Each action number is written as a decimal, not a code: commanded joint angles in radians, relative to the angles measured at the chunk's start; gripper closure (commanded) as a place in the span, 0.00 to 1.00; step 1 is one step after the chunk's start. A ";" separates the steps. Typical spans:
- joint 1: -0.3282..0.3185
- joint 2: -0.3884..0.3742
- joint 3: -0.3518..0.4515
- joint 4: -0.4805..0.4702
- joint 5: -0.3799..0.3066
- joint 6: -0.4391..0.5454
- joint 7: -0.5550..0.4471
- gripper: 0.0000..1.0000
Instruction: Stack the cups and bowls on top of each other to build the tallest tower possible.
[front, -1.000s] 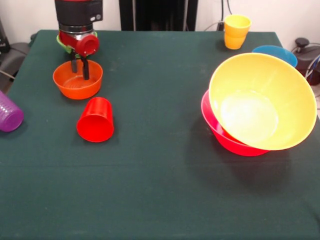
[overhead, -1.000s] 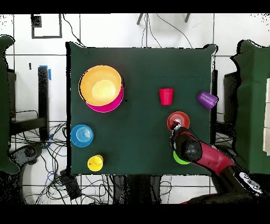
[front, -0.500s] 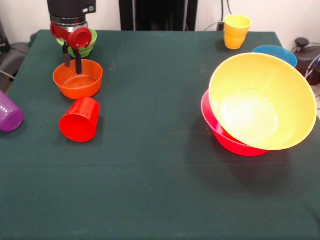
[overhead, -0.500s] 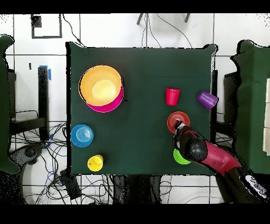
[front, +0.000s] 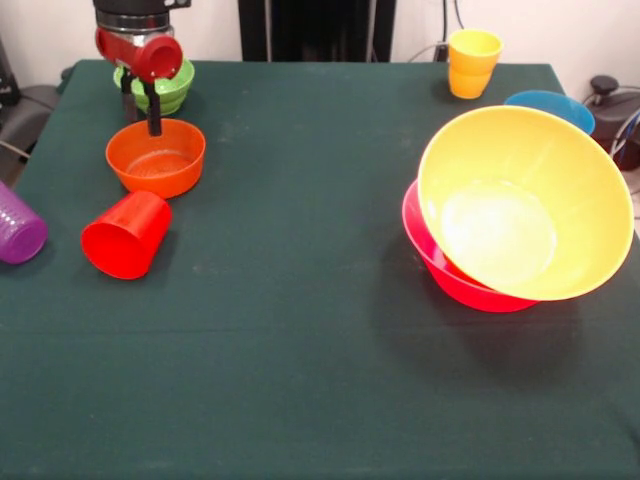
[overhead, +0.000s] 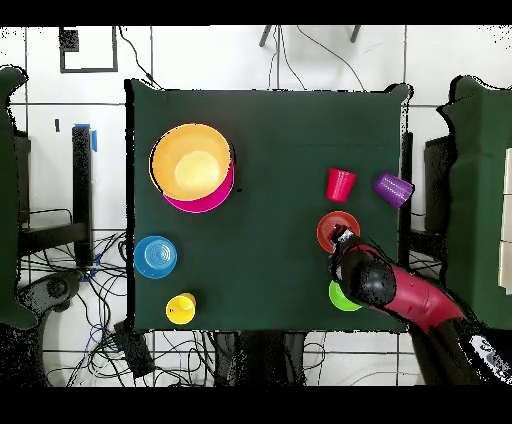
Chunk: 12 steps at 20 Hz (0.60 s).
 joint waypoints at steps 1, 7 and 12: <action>0.056 -0.049 0.108 0.073 0.015 0.121 0.040 0.00; 0.115 -0.036 0.075 0.061 0.032 0.084 0.080 0.00; 0.133 0.006 0.060 0.037 0.027 0.042 0.089 0.00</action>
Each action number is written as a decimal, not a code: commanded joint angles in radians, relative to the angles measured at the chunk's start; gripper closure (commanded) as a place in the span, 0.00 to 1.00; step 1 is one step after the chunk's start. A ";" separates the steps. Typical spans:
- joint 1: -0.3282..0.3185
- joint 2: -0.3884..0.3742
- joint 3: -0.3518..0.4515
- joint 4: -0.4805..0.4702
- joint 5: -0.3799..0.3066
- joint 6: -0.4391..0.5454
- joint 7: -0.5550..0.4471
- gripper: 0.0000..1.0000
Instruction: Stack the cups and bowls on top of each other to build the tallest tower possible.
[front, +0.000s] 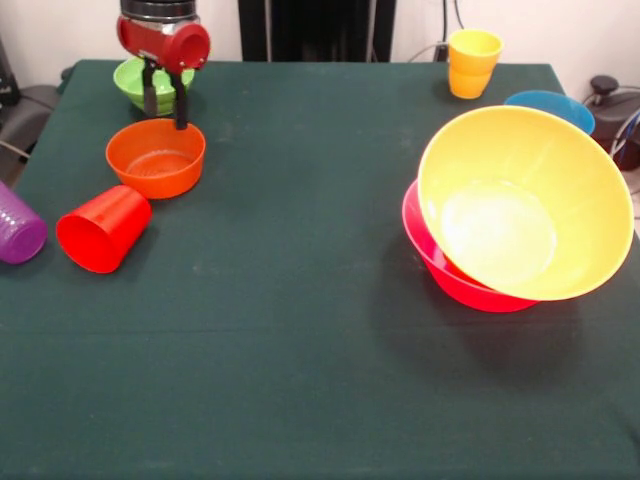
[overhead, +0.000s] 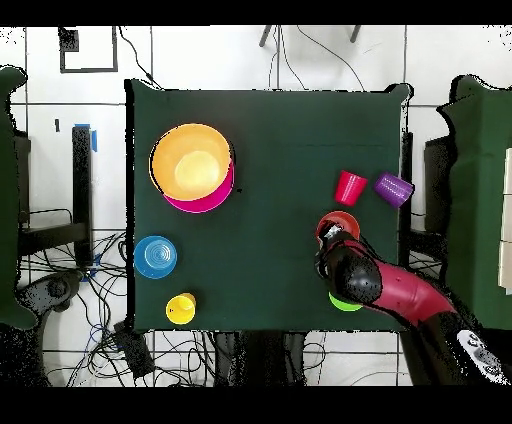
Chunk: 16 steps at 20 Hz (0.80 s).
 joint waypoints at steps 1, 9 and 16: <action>0.069 0.060 0.054 0.006 0.019 0.031 0.091 0.00; 0.089 0.155 0.046 -0.060 0.014 -0.035 0.096 0.00; 0.059 0.224 0.047 -0.103 -0.018 -0.076 0.067 0.00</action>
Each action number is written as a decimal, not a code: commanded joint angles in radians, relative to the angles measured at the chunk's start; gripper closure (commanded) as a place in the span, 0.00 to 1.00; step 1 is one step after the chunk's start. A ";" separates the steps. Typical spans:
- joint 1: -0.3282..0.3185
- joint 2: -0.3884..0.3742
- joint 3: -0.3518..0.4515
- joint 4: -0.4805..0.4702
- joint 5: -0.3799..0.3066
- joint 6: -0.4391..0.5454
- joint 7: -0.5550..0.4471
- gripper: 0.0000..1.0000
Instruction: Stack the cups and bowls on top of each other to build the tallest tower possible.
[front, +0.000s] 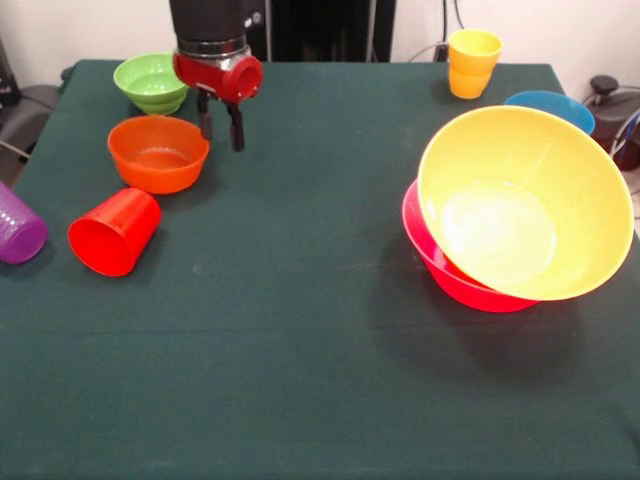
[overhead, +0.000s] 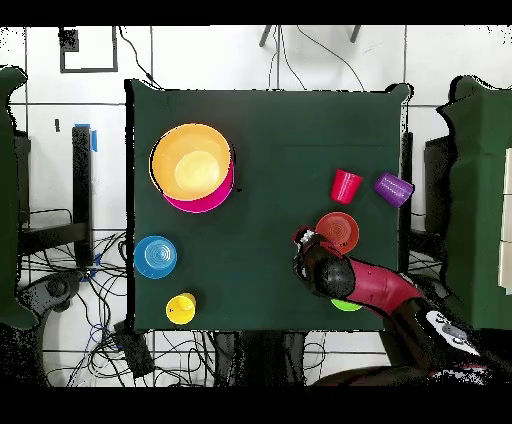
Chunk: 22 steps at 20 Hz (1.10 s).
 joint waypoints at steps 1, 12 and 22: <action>0.011 0.101 0.049 -0.101 -0.019 -0.051 0.064 0.00; -0.015 0.051 0.063 -0.074 -0.019 0.002 0.041 0.00; -0.035 -0.003 0.085 -0.061 -0.012 0.069 0.014 0.00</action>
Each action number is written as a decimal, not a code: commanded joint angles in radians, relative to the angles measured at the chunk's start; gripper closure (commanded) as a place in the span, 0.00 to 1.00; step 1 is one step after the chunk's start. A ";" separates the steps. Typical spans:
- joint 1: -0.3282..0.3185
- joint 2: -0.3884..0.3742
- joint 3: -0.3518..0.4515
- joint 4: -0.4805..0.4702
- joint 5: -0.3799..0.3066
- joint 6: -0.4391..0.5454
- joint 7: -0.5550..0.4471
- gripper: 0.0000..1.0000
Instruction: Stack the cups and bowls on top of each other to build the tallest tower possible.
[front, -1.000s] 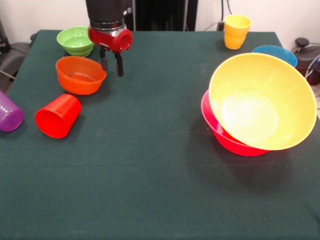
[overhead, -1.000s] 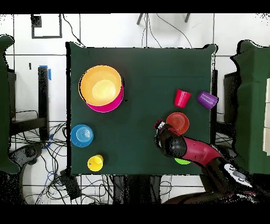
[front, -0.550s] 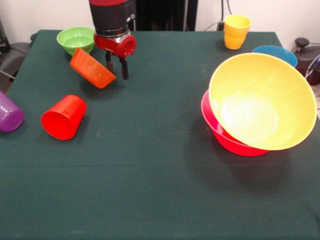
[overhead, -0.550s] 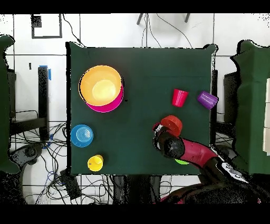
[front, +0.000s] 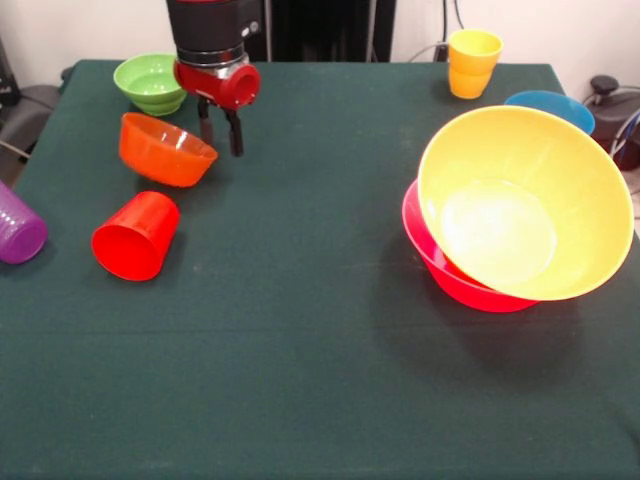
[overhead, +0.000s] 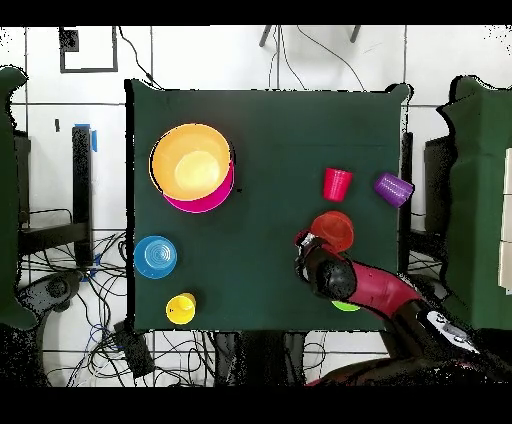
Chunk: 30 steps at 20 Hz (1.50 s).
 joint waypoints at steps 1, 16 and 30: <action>-0.014 -0.033 0.086 -0.059 -0.013 0.080 0.009 0.00; -0.028 0.022 0.095 -0.116 -0.032 0.063 -0.013 0.00; -0.029 -0.023 0.107 -0.094 -0.022 0.096 -0.012 0.00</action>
